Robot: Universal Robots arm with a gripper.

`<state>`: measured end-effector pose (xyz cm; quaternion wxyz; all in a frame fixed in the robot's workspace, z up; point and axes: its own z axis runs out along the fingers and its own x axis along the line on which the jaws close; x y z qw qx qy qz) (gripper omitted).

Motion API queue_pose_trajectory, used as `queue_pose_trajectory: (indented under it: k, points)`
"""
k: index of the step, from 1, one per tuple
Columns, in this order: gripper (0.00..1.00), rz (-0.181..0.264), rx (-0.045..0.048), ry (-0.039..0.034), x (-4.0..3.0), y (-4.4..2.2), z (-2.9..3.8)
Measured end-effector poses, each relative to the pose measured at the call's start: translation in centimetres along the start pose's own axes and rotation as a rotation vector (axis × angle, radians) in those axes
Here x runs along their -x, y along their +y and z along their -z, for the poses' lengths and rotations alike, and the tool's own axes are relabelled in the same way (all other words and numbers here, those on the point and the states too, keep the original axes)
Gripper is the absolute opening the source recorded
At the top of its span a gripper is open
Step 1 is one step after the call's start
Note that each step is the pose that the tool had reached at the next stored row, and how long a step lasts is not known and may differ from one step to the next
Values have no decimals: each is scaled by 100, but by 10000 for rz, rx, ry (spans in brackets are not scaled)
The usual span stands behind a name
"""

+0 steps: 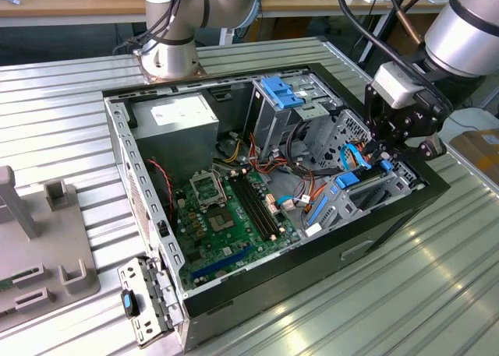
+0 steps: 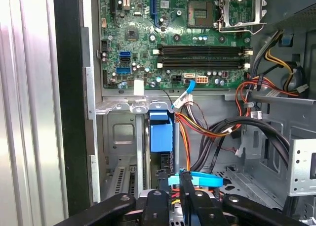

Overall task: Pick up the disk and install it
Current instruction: 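Insert the second disk wire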

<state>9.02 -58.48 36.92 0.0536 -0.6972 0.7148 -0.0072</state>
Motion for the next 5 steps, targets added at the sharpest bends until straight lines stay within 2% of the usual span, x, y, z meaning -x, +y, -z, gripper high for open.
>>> queue_pose_trajectory:
  k: [5]
  points:
    - [24, 0, 5, -1, 0, 0, 0]
